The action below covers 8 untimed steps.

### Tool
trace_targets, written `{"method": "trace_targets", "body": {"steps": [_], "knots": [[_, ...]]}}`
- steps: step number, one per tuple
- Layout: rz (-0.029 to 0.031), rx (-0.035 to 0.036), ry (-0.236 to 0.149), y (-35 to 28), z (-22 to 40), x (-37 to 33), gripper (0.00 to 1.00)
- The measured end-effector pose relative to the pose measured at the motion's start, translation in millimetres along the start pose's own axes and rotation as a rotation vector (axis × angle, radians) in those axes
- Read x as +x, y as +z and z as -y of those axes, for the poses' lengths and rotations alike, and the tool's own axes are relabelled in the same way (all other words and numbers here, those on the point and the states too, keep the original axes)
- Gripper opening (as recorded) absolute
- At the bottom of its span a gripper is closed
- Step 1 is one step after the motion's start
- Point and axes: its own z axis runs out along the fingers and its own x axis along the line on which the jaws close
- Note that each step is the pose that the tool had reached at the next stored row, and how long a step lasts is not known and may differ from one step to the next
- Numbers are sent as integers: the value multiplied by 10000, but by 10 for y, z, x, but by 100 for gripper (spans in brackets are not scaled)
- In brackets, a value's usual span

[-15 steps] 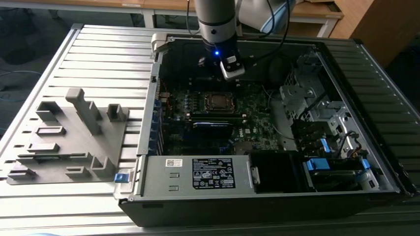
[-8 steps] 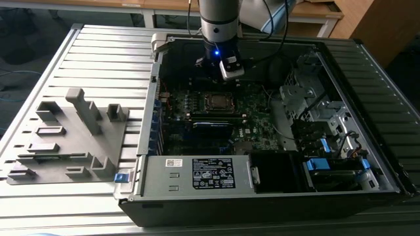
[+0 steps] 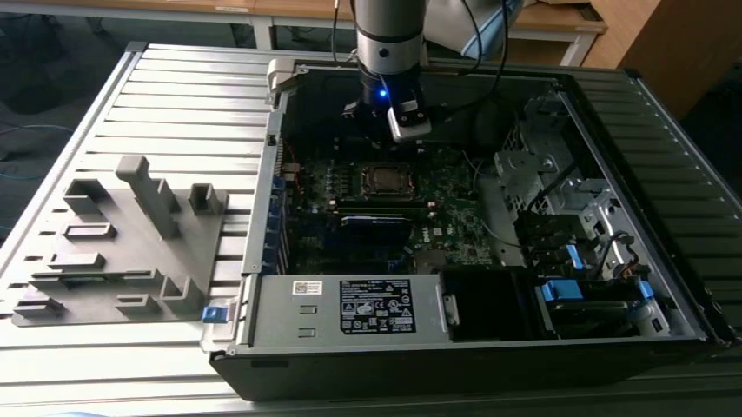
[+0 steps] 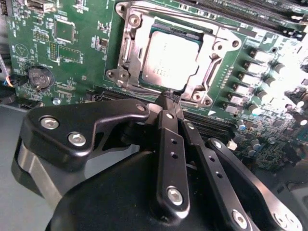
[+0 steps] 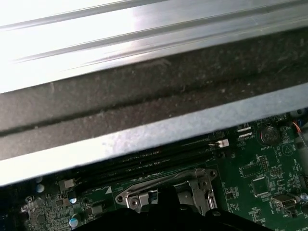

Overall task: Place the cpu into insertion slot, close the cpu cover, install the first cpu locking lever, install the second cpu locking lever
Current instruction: 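Install the first cpu locking lever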

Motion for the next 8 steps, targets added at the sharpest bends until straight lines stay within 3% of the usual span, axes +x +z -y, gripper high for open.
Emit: {"method": "trace_targets", "body": {"steps": [8], "knots": [[-53,-45,-594,13,-16,-64,11]]}}
